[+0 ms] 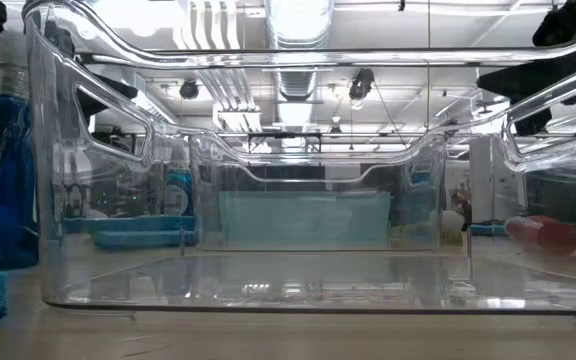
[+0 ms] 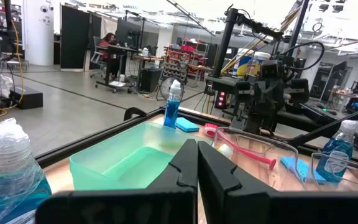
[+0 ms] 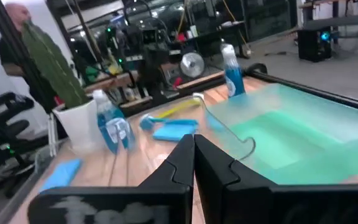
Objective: Pick & Place Kitchen Sink Supplies
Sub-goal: Put the blue dishwashing liquid into the green bin
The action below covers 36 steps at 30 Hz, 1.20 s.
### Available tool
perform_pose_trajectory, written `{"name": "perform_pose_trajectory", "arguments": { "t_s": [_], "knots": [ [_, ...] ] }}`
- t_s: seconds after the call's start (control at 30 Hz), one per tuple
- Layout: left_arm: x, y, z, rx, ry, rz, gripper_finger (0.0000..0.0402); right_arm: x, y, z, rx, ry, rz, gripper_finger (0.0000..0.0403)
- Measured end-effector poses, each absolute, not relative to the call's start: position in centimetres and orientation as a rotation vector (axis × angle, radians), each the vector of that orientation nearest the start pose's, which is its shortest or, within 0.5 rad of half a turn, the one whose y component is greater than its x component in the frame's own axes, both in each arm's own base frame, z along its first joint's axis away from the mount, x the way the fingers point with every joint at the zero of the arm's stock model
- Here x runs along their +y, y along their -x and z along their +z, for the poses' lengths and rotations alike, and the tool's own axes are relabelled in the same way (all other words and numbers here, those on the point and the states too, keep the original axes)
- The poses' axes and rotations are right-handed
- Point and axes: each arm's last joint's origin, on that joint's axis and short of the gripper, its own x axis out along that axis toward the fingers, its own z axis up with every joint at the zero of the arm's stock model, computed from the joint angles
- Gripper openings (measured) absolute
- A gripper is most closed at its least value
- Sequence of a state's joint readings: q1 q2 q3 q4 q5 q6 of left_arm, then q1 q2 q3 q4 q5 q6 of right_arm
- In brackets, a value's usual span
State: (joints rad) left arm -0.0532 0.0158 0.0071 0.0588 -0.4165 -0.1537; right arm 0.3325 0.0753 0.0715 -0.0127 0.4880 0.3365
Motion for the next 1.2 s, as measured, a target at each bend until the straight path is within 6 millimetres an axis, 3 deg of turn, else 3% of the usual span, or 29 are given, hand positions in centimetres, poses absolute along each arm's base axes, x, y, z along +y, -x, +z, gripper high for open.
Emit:
{"name": "perform_pose_trajectory", "arguments": {
  "t_s": [0.27, 0.4, 0.53, 0.7, 1.0, 1.2],
  "knots": [
    [0.7, -9.6, 17.1, -0.082, 0.165, 0.358, 0.0005, 1.6, -8.8, 21.1, -0.105, -0.488, -0.139, 0.0008],
    [0.7, -9.6, 17.1, -0.083, 0.165, 0.359, 0.0005, 1.5, -8.6, 22.2, -0.132, -0.477, -0.144, 0.0008],
    [0.7, -9.6, 17.1, -0.084, 0.165, 0.359, 0.0005, 1.2, -8.3, 22.9, -0.157, -0.538, -0.233, 0.0008],
    [0.7, -9.6, 17.1, -0.085, 0.165, 0.358, 0.0005, 0.9, -8.5, 24.1, -0.209, -0.922, -0.331, 0.0008],
    [0.7, -9.6, 17.1, -0.087, 0.166, 0.358, 0.0005, 1.6, -11.5, 28.2, -0.211, -0.967, -0.398, 0.0016],
    [0.7, -9.6, 17.1, -0.088, 0.167, 0.358, 0.0005, 0.8, -13.9, 31.1, -0.029, -0.877, -0.592, 0.0083]
  ]
}}
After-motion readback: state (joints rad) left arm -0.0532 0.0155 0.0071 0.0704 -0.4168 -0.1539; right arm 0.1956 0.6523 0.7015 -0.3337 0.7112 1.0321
